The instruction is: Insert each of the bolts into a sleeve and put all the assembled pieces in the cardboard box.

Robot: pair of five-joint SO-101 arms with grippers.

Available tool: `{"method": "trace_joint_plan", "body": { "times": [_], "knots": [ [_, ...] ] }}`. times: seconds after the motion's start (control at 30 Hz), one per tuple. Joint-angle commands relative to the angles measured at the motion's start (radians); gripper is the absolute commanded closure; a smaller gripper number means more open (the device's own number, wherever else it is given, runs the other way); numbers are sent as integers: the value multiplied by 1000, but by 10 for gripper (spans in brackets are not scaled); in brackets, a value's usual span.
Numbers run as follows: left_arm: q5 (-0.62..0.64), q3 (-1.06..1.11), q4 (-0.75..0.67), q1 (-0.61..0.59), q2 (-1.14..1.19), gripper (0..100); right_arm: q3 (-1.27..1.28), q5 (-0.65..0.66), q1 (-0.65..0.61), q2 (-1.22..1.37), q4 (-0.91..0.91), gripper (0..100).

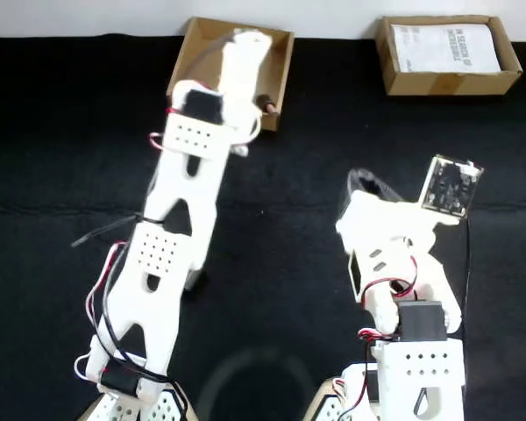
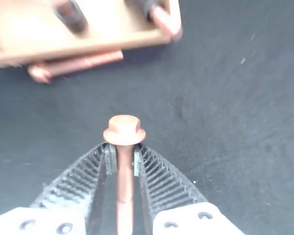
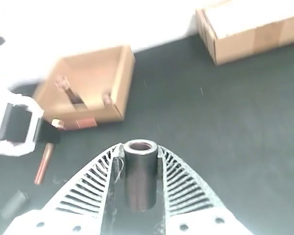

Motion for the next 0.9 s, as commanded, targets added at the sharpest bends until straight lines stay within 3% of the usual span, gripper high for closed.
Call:
{"method": "trace_joint_plan", "body": {
  "times": [0.0, 0.2, 0.33, 0.5, 0.63, 0.87],
  "knots": [
    [-11, -15, 6, -22, -202, 991, 59, -15, -36, -19, -159, 992],
    [-11, 19, 8, -62, -432, 991, 96, -15, -97, -28, -173, 992],
    [-9, 159, 8, -79, -625, 991, 120, -15, -166, -145, -162, 992],
    [-9, 519, 8, -82, -951, 991, 225, -14, -286, -321, -128, 992],
    [-11, 848, 2, -82, -1213, 991, 315, -3, -303, -438, -128, 992],
    [-6, 1224, -2, -81, -1518, 991, 472, 144, -337, -610, -134, 992]
  ]
}}
